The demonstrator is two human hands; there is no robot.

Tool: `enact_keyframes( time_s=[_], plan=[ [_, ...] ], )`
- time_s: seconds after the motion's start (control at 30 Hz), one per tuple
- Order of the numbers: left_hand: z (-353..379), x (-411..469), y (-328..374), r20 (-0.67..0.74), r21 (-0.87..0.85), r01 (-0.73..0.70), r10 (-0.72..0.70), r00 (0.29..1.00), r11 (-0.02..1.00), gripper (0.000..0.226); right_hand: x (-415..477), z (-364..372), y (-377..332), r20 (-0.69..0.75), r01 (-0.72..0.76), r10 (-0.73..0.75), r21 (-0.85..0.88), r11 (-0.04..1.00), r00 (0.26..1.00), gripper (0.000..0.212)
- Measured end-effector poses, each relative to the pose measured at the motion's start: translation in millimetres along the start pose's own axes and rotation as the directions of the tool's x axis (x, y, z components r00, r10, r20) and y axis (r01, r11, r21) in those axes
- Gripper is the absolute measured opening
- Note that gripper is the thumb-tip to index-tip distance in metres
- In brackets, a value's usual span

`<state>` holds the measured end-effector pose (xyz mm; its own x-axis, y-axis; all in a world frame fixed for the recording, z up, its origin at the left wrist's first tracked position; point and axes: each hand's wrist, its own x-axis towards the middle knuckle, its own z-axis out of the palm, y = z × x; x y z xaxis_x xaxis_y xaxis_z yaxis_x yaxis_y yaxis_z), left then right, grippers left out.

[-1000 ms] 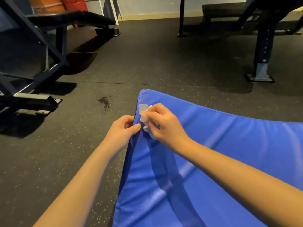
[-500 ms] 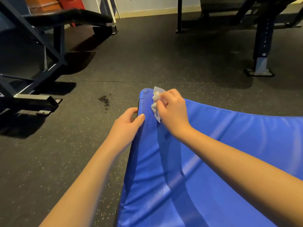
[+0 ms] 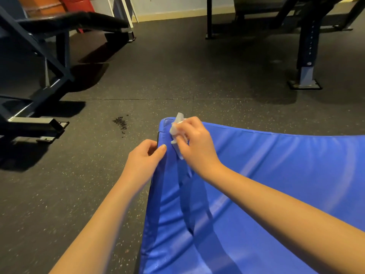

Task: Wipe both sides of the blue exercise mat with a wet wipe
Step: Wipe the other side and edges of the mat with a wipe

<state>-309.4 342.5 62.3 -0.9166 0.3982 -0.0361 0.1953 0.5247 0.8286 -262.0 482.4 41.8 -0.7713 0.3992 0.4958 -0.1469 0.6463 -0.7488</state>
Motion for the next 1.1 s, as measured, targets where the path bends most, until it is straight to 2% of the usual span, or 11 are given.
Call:
enact_keyframes(
  time_s=[0.07,0.17,0.2,0.27,0.37,0.53,0.73,0.83,0.9,0.93,1.1],
  plan=[
    [0.4,-0.5,-0.4,0.016,-0.016,0.006,-0.006,1.0,1.0,0.014,-0.7,-8.0,14.4,0.01,0.011,-0.011,-0.055,0.998,1.0,0.013],
    [5.0,-2.8,0.5,0.045,-0.002,0.024,-0.023,0.999,1.0,0.015,-0.6,-17.0,33.9,-0.156,-0.29,0.276,-0.073,0.954,0.948,0.016],
    [5.6,-2.9,0.7,0.032,-0.006,0.025,-0.024,0.999,1.0,0.016,-4.5,-13.1,27.5,-0.156,-0.289,0.279,-0.044,0.956,0.947,0.016],
    [4.6,-0.9,-0.6,-0.009,-0.048,0.028,-0.028,1.0,0.998,0.015,-17.8,2.1,1.4,-0.054,-0.077,0.078,0.029,0.997,0.995,0.014],
    [4.8,0.4,-3.4,-0.01,-0.105,0.056,-0.057,0.998,0.993,0.016,-36.9,6.4,-6.4,0.126,0.144,-0.148,0.04,0.989,0.981,0.024],
    [10.0,-4.0,0.0,0.007,-0.093,0.08,-0.08,0.997,0.992,0.02,-31.8,-1.9,36.9,-0.103,-0.244,0.238,-0.042,0.969,0.966,0.006],
    [14.4,-8.5,5.2,-0.047,-0.039,0.035,-0.036,0.998,0.999,0.017,-55.7,6.6,10.0,0.121,0.121,-0.12,0.0,0.993,0.985,0.012],
    [14.9,-8.9,8.8,0.0,0.057,0.02,-0.02,1.0,0.998,0.016,-34.7,-5.0,38.9,-0.064,-0.147,0.146,-0.015,0.989,0.987,0.007],
    [12.8,-9.4,8.8,0.014,0.083,0.041,-0.043,0.999,0.996,0.019,-28.2,-6.9,47.3,-0.155,-0.395,0.394,0.021,0.918,0.906,0.007],
    [11.5,-9.9,7.9,0.017,0.095,0.048,-0.05,0.999,0.994,0.02,-28.0,-4.9,45.3,-0.165,-0.414,0.409,0.007,0.91,0.897,0.008],
    [5.8,-10.9,7.9,0.067,0.084,0.065,-0.07,0.995,0.994,0.022,-19.2,-12.5,36.6,-0.06,-0.158,0.159,0.022,0.987,0.985,0.016]
  ],
)
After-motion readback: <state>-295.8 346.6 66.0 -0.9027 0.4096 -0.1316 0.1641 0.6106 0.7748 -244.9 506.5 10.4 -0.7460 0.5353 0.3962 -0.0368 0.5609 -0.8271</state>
